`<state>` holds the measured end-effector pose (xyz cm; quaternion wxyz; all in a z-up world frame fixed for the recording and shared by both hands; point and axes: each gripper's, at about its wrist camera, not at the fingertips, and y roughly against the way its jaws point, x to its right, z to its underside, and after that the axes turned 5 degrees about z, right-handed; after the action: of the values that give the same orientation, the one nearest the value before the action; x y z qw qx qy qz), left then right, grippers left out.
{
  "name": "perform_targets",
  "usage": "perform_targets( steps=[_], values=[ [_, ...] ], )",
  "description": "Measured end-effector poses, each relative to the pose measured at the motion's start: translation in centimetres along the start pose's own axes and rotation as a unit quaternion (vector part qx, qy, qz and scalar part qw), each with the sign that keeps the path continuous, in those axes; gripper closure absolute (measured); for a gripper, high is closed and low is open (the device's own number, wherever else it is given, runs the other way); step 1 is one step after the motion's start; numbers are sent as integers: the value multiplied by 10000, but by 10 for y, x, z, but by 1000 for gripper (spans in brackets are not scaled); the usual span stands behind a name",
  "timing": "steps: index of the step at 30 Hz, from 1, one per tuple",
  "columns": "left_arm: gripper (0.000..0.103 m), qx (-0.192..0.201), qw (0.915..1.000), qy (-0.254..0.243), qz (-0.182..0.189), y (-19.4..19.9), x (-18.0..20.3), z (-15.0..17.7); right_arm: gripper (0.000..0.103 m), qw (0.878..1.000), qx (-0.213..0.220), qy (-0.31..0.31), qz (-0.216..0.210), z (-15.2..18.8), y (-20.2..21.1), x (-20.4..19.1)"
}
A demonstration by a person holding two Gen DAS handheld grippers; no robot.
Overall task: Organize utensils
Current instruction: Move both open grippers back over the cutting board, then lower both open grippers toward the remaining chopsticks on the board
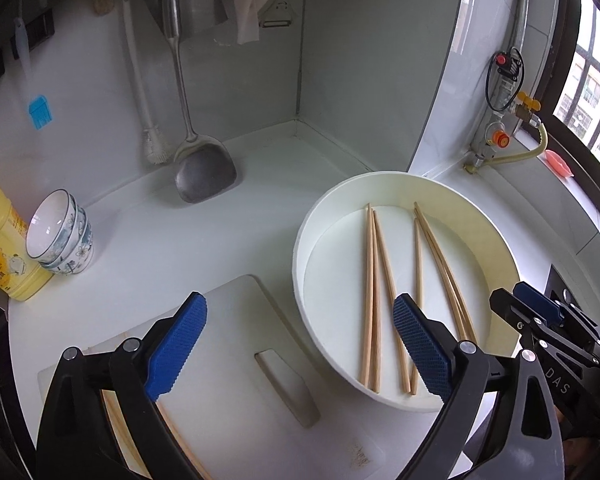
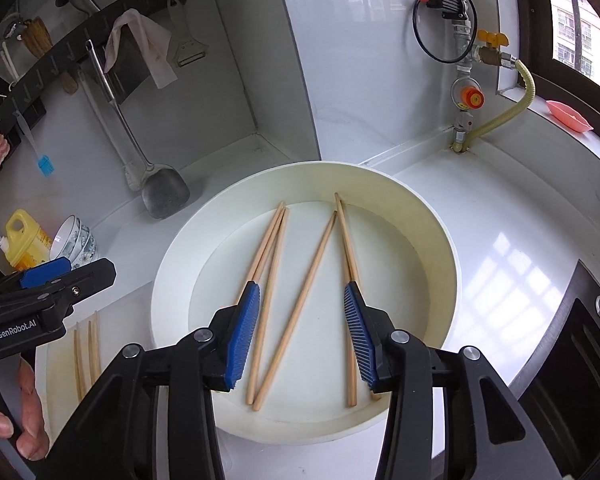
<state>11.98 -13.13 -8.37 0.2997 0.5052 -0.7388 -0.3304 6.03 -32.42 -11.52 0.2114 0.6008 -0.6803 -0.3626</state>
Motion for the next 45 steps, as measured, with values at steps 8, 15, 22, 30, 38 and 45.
perform_targets(
  steps=[8,15,22,30,38,45],
  values=[
    [8,63,9996,217,-194,33,-41,20,51,9993,-22,331,-156,13,20,-48],
    [7,72,9977,540,-399,63,-87,49,41,9968,-84,690,-398,24,32,-102],
    [6,29,9941,874,-637,88,-140,83,34,9937,-164,957,-551,40,39,-150],
    [6,-194,9891,1226,-797,97,-192,130,32,9901,-320,1220,-624,72,37,-188],
    [6,-315,9818,1617,-945,87,-212,165,32,9839,-378,1601,-692,102,27,-204],
    [6,-281,9697,2105,-1203,75,-207,190,32,9743,-389,1989,-987,115,6,-201]
  ],
)
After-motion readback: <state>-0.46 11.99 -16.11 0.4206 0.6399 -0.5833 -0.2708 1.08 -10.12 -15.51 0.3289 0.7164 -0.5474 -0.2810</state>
